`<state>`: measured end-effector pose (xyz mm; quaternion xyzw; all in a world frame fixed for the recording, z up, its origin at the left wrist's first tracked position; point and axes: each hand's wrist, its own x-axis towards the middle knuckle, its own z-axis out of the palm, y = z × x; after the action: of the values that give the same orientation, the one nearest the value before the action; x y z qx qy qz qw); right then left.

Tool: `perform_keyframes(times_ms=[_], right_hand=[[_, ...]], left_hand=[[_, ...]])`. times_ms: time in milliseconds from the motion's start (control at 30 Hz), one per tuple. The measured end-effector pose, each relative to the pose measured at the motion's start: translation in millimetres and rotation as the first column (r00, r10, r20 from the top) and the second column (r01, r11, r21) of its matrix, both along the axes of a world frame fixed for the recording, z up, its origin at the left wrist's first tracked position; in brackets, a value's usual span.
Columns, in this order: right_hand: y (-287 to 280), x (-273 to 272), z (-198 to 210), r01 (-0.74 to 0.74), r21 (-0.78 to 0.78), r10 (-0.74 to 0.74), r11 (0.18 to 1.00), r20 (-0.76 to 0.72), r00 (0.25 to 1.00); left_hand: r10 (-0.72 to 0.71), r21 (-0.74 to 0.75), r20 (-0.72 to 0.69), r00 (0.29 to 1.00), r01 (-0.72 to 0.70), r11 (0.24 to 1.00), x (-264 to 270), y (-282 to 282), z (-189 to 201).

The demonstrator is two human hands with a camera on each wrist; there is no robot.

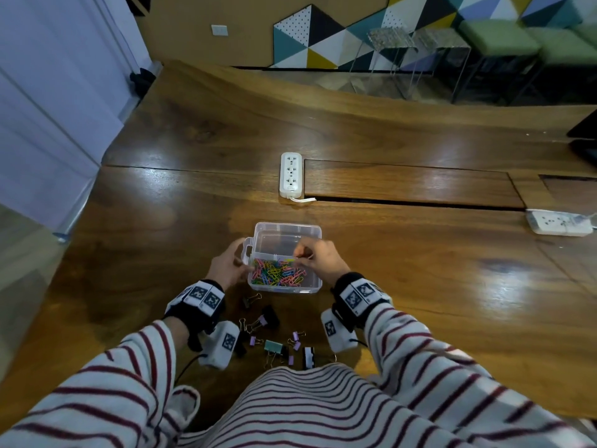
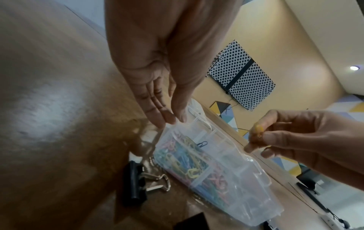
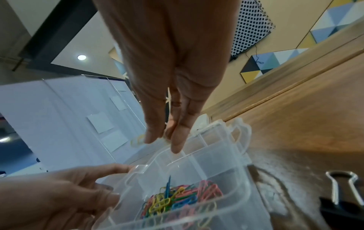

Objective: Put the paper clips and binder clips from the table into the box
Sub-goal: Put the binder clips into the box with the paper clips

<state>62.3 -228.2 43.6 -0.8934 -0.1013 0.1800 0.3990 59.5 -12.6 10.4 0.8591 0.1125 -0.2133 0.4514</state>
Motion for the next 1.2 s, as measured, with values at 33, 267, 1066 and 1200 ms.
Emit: perform_keyframes(times_ms=[33,267,1066,1200], right_hand=[[-2.0,-0.2,0.0,0.0,-0.001,0.0,1.0,-0.011,1.0],[-84.0,-18.7,-24.2,0.33,-0.17,-0.325,0.929,0.057,0.944],[-51.8,-43.9,-9.6,0.249,-0.082,-0.237,0.965,0.133,0.962],[-16.2,-41.8,-1.9,0.12,0.006,-0.12,0.993,0.064,0.991]], left_hand=[[0.002,-0.01,-0.006,1.0,-0.003,1.0,-0.7,2.7,-1.6],[0.0,-0.038,0.006,1.0,0.0,0.999,-8.2,10.0,-8.4],[-0.119,0.153,0.048,0.992,0.11,0.982,-26.7,2.2,3.7],[-0.312,0.394,0.053,0.949,0.267,0.879,-49.9,6.9,18.5]])
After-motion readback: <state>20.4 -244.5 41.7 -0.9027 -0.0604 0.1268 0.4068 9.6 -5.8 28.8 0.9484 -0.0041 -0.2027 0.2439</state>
